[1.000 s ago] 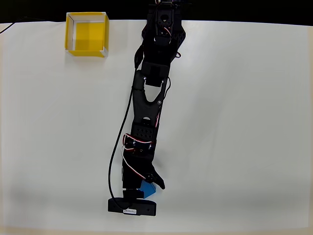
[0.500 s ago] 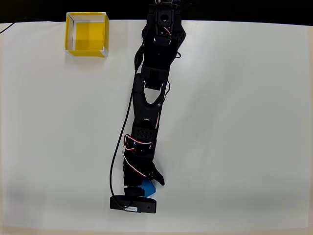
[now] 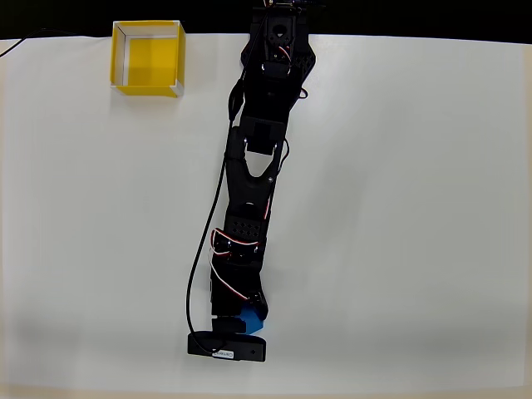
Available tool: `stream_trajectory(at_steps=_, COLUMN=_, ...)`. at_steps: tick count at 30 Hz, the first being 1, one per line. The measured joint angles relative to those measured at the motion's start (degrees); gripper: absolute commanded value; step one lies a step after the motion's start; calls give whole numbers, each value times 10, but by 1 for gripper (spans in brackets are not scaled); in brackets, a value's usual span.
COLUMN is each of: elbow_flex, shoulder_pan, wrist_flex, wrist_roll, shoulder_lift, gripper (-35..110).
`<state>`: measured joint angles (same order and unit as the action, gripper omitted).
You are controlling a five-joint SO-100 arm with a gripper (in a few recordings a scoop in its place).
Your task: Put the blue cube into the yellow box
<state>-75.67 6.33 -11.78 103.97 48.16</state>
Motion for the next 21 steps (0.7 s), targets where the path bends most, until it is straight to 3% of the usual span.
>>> stream_trajectory(at_steps=10, elbow_flex=0, shoulder_pan=0, wrist_flex=0, wrist_roll=6, shoulder_lift=0, gripper=18)
stream_trajectory(at_steps=21, elbow_flex=0, shoulder_pan=0, wrist_flex=0, wrist_roll=17, shoulder_lift=-2, gripper=16)
